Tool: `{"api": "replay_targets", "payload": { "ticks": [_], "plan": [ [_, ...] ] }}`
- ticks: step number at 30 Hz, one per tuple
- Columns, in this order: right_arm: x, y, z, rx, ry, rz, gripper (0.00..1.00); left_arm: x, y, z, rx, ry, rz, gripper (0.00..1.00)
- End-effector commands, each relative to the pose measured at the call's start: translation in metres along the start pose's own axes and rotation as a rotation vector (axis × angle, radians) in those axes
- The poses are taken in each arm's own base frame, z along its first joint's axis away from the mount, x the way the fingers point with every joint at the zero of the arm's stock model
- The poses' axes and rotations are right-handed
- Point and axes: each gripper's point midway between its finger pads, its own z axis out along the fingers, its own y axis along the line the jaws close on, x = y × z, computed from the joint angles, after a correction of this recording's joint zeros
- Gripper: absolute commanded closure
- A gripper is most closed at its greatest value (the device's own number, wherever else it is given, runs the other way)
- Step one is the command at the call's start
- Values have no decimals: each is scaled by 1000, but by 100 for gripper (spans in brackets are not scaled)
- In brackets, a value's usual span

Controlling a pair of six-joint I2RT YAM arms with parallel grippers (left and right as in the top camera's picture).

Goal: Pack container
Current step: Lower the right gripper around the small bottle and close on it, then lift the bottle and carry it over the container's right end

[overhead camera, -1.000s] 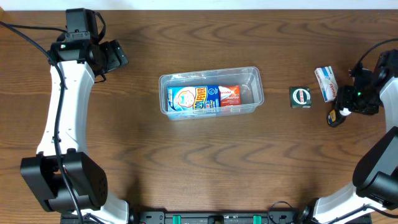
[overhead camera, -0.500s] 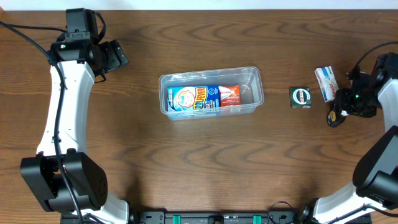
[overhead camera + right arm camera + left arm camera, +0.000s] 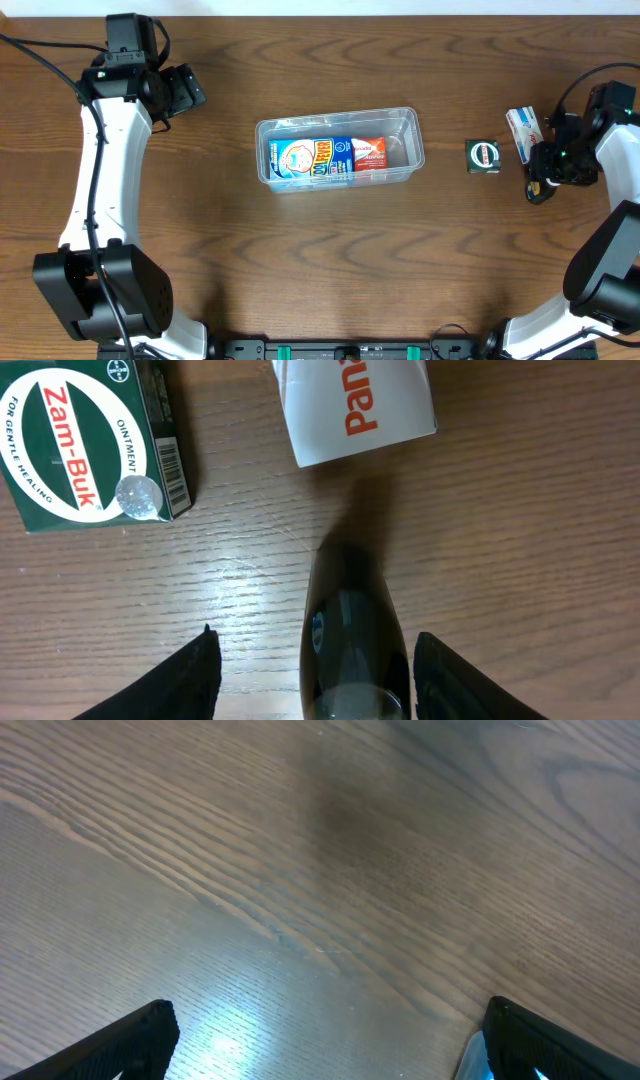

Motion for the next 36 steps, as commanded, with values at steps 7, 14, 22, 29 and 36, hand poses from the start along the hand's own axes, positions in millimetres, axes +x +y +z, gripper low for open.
{"api": "replay_targets", "payload": {
  "ticks": [7,14,22,29,36],
  "plan": [
    [13,-4,19,41,34,-19,39,-1,2,1,-7,1,-4,2],
    [13,-4,22,45,32,-15,52,-1,2,1,-7,1,-4,2],
    [10,-5,22,50,16,-16,53,-1,2,1,-7,1,-4,2],
    [7,-6,22,55,4,-15,69,-1,2,1,-7,1,-4,2],
    [6,-6,21,55,1,-4,71,-1,2,1,-7,1,-4,2]
  ]
}}
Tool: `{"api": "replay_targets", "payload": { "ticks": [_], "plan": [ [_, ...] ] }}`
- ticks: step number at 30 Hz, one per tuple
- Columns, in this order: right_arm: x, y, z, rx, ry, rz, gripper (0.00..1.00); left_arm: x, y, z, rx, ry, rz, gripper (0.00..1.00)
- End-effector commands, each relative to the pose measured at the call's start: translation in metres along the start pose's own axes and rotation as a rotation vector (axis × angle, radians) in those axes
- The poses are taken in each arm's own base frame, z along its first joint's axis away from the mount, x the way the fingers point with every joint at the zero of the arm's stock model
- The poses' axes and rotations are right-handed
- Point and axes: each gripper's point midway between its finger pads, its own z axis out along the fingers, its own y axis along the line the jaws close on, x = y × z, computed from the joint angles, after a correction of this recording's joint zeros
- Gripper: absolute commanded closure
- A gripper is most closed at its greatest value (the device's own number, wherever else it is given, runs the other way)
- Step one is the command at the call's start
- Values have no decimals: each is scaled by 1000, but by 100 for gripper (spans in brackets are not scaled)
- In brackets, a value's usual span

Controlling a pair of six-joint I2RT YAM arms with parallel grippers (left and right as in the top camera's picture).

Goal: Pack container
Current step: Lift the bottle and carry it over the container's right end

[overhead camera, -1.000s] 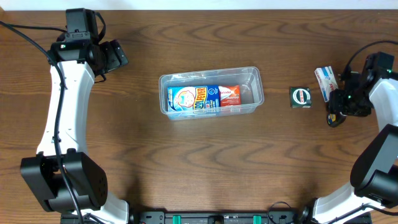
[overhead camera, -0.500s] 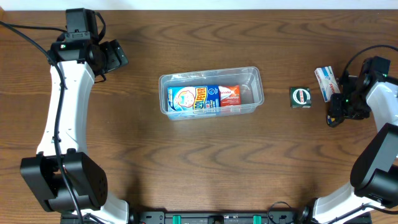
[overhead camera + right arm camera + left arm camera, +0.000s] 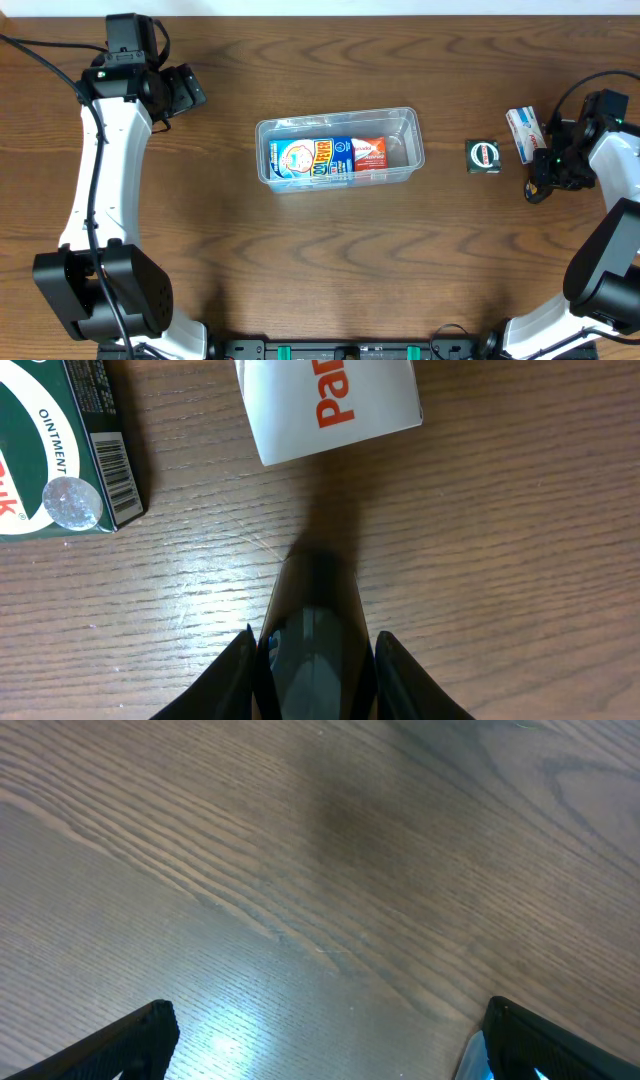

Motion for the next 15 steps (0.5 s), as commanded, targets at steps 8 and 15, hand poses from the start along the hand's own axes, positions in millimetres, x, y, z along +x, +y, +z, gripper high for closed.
{"api": "replay_targets", "payload": {
  "ticks": [8,15],
  "plan": [
    [-17,12,-14,-24,-24,28,76,-1,2,1,-7,1,-4,2],
    [-69,65,-80,-51,-133,-65,76,-1,2,1,-7,1,-4,2]
  ]
}}
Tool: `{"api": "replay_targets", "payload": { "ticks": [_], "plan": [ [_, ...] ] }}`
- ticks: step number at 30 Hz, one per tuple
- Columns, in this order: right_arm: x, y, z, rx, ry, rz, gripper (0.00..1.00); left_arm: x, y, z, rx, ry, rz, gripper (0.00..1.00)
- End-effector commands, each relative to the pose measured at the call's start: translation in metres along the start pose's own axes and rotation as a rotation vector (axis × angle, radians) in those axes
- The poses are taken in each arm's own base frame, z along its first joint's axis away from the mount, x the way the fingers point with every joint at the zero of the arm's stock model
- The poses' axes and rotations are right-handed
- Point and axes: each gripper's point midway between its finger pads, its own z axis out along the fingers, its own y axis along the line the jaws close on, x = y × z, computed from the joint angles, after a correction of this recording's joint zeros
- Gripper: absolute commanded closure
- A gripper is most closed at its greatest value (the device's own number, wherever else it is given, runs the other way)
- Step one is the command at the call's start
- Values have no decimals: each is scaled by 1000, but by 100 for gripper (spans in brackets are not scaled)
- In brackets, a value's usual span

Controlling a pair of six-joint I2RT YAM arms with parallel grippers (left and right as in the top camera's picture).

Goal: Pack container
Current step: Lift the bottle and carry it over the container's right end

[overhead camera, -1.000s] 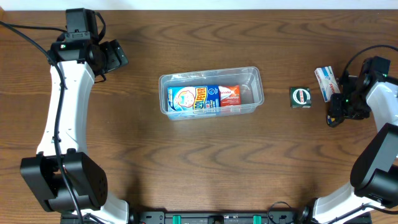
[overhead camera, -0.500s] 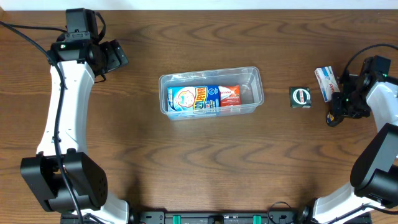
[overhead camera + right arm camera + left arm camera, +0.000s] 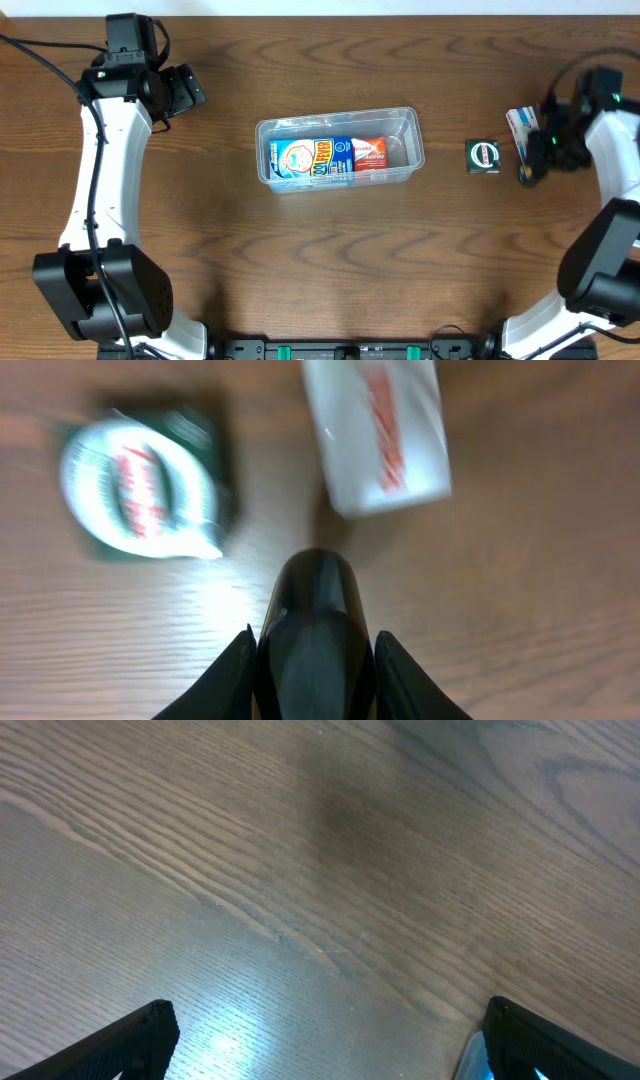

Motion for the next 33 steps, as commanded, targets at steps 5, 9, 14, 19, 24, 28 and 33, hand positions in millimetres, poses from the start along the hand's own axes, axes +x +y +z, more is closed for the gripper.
{"api": "replay_targets", "payload": {
  "ticks": [5,9,14,19,24,28,33],
  "plan": [
    [-73,96,-101,-74,-234,-19,75,-1,2,1,-7,1,-4,2],
    [-91,160,-152,-147,-356,-49,75,-1,2,1,-7,1,-4,2],
    [-89,226,-181,-155,-448,-147,74,-1,2,1,-7,1,-4,2],
    [-73,271,-179,-122,-470,-220,72,-1,2,1,-7,1,-4,2],
    [-66,290,-164,-95,-445,-238,73,-1,2,1,-7,1,-4,2],
    [-65,289,-140,-75,-383,-201,73,-1,2,1,-7,1,-4,2],
    [-63,286,-109,-52,-299,-195,73,-1,2,1,-7,1,-4,2]
  ]
}}
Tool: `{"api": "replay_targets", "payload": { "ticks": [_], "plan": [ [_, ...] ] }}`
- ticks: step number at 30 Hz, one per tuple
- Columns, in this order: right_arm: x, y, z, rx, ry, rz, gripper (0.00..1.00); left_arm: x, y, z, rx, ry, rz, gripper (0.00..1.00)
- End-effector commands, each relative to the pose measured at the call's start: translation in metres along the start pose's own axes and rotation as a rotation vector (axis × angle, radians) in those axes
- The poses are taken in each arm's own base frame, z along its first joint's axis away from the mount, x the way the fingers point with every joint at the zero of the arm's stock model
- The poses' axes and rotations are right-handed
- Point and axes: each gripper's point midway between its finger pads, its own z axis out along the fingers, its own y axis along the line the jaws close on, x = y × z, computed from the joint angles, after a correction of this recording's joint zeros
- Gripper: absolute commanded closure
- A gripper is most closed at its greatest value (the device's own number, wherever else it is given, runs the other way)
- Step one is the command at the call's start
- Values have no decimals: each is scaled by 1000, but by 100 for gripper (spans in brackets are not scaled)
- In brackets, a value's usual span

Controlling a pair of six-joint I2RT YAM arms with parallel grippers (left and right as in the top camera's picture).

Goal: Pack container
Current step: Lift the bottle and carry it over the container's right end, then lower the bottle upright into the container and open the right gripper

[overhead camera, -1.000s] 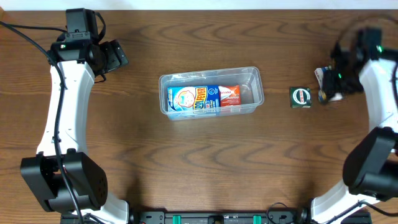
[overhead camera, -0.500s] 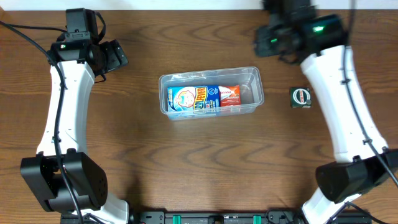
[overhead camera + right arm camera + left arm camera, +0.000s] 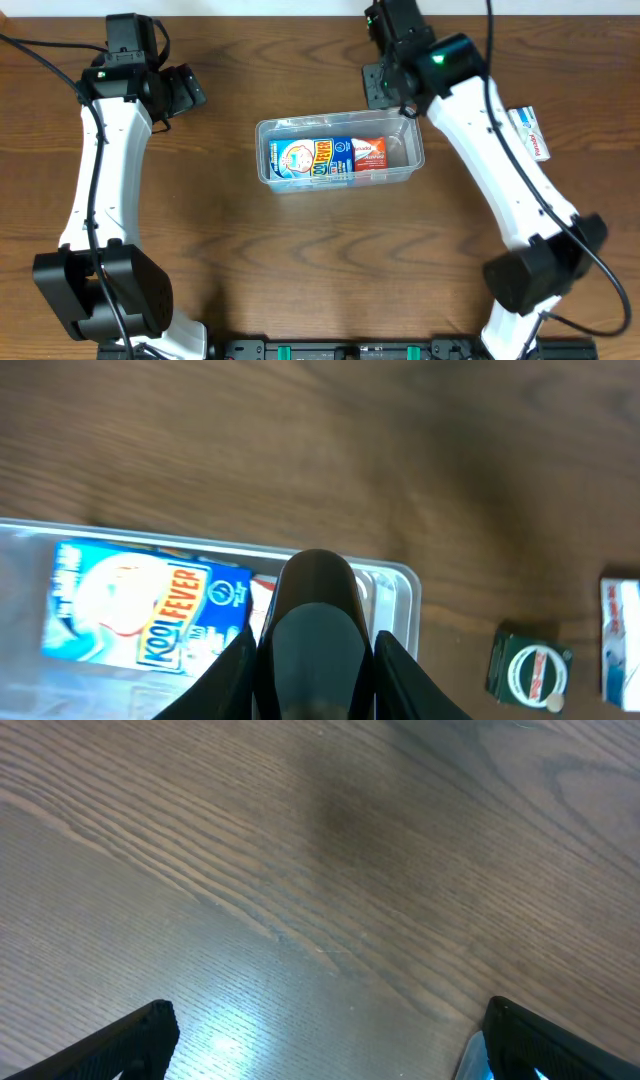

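Observation:
The clear plastic container (image 3: 336,116) sits mid-table. It holds a blue Kool Fever packet (image 3: 304,158) and a red and white packet (image 3: 368,152). My right gripper (image 3: 386,86) hovers above the container's far right corner, shut on a glossy black rounded item (image 3: 316,610). In the right wrist view the container's right wall (image 3: 408,610) and the Kool Fever packet (image 3: 150,610) lie right under the gripper (image 3: 316,665). My left gripper (image 3: 186,90) stands open over bare wood at the far left, nothing between its fingertips (image 3: 135,1038).
A green Zam-Buk box (image 3: 527,672) lies right of the container; my right arm hides it in the overhead view. A white box with red print (image 3: 531,132) lies further right. A corner of the container (image 3: 474,1060) shows by my left gripper's right finger.
My right gripper, still shut on the black item, has gone from beside the two boxes at the far right to above the container's far right corner. The left arm is unchanged.
The black item lay on the table between my open right fingers, below the green and white boxes. Then the fingers were shut on it. It was then off the table by the boxes, and now hangs over the container. The left gripper stayed open throughout.

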Motion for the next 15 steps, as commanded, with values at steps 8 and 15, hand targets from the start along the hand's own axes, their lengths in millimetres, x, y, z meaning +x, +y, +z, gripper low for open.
{"api": "replay_targets", "payload": {
  "ticks": [8,15],
  "plan": [
    [26,-13,40,40,151,36,73,-1,2,1,-7,1,-4,2],
    [37,-31,47,65,209,81,76,-1,2,1,-7,1,-4,2]
  ]
}}
